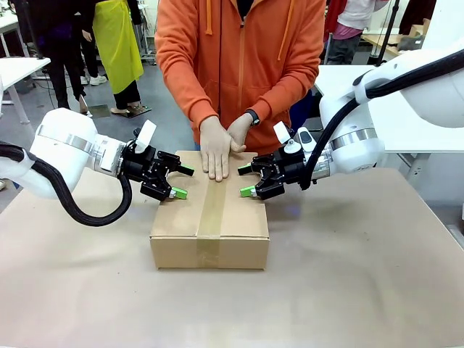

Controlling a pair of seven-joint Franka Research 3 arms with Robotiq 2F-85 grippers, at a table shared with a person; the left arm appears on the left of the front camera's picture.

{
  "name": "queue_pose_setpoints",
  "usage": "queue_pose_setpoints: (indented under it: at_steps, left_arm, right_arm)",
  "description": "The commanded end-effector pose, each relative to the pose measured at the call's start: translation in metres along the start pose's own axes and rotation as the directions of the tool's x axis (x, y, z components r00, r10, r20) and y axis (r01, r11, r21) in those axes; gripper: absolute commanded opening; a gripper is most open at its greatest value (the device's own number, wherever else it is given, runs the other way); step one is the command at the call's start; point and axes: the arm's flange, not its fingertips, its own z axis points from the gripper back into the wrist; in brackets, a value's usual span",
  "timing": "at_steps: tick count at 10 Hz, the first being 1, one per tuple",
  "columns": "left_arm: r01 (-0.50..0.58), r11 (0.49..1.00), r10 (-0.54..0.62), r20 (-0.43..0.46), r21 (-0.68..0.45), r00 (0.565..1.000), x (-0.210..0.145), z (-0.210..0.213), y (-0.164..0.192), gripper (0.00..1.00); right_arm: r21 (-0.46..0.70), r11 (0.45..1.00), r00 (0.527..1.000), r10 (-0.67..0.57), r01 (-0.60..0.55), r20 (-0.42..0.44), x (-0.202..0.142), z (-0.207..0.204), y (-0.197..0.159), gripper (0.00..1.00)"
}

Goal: Pack the gift set into the box.
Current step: Press and hold the closed box until the human finishes sealing it.

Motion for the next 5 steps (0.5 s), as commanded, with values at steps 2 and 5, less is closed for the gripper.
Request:
queue_pose_setpoints:
  at_steps: [2,5]
  left_arm:
    - [0.017,1.0,-0.017,0.006,0.001,1.0,-0.0009,-0.0009,-0.0021,1.0]
    - [0.017,1.0,-0.017,0.006,0.001,1.0,-0.0009,-0.0009,-0.0021,1.0]
  right_arm:
    - [-0.003,1.0,1.0,0.0,0.0,-0.006,-0.0001,0.0,0.001,1.0]
    - [-0.003,1.0,1.0,0.0,0.0,-0.006,-0.0001,0.0,0.001,1.0]
